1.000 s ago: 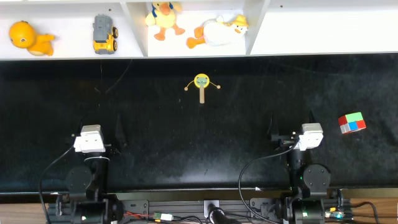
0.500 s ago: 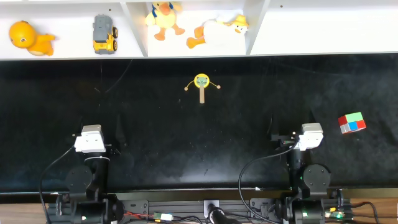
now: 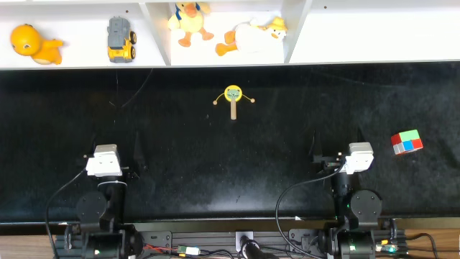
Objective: Store Toys
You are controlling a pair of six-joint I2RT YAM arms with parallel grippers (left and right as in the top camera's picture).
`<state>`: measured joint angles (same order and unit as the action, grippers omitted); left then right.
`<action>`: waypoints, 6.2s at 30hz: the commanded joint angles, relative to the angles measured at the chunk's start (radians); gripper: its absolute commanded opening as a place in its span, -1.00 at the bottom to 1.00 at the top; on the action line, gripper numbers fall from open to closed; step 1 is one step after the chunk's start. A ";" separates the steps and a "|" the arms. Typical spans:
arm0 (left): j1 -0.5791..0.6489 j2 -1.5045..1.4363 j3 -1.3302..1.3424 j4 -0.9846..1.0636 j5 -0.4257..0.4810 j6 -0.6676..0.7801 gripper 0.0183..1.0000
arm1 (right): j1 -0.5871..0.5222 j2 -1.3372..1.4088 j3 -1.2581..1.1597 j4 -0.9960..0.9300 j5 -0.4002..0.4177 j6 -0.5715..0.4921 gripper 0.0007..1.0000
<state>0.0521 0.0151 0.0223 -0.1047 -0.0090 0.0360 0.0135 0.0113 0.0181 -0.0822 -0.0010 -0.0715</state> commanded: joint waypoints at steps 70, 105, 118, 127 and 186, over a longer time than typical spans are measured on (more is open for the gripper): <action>-0.002 -0.012 -0.008 0.006 -0.008 0.020 1.00 | 0.700 1.824 1.265 -0.674 0.204 0.728 0.99; -0.002 -0.012 -0.008 0.006 -0.008 0.020 1.00 | 0.673 1.957 1.267 -0.554 0.218 0.586 0.98; -0.002 -0.012 -0.008 0.006 -0.008 0.020 1.00 | 0.673 1.956 1.267 -0.553 0.207 0.587 -0.92; -0.002 -0.012 -0.008 0.006 -0.008 0.020 1.00 | 0.671 1.842 1.266 -0.676 0.265 0.586 -0.92; -0.002 -0.012 -0.008 0.006 -0.008 0.020 1.00 | 0.060 1.796 1.454 -0.518 0.229 -0.086 -0.79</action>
<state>0.0521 0.0151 0.0212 -0.1017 -0.0124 0.0364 0.0933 1.7805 1.4284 -0.6182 0.2665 -0.1432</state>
